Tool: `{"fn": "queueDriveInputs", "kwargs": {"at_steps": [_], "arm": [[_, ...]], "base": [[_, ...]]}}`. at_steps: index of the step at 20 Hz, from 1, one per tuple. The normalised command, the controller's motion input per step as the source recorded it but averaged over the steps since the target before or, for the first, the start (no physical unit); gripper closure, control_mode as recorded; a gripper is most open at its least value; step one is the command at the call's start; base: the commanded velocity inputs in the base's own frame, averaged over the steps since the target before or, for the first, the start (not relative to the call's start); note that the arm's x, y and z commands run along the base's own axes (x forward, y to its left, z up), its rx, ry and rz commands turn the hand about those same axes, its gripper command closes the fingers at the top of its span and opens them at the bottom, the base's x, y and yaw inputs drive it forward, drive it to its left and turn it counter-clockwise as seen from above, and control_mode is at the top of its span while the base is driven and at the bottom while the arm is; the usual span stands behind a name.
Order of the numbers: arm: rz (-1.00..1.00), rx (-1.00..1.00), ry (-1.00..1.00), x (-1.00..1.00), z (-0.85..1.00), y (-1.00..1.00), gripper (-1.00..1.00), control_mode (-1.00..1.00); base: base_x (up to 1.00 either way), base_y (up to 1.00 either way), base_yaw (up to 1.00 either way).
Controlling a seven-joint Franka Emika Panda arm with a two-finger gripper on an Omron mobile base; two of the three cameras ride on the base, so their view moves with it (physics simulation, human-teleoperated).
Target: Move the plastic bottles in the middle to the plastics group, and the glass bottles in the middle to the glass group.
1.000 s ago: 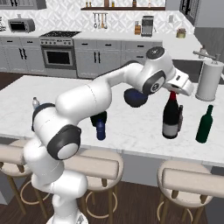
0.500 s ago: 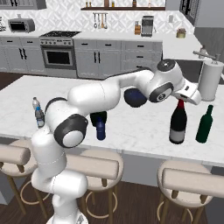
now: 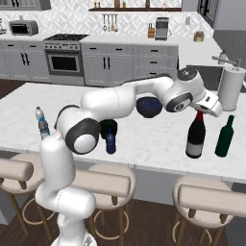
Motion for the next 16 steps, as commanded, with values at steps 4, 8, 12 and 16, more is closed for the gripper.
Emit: {"fn": "queueDriveInputs", "kwargs": {"at_steps": [4, 8, 12, 16], "arm": [[0.00, 0.00, 0.00, 0.11, -0.32, 0.00, 1.00, -1.00], [0.00, 0.00, 0.00, 0.06, -0.39, 0.00, 1.00, -1.00], [0.00, 0.00, 0.00, 0.09, -0.20, 0.00, 1.00, -1.00], [0.00, 0.00, 0.00, 0.33, 0.00, 0.00, 1.00, -1.00]], "base": [[0.00, 0.00, 0.00], [0.00, 0.00, 0.00], [0.00, 0.00, 0.00], [0.00, 0.00, 0.00]]}}
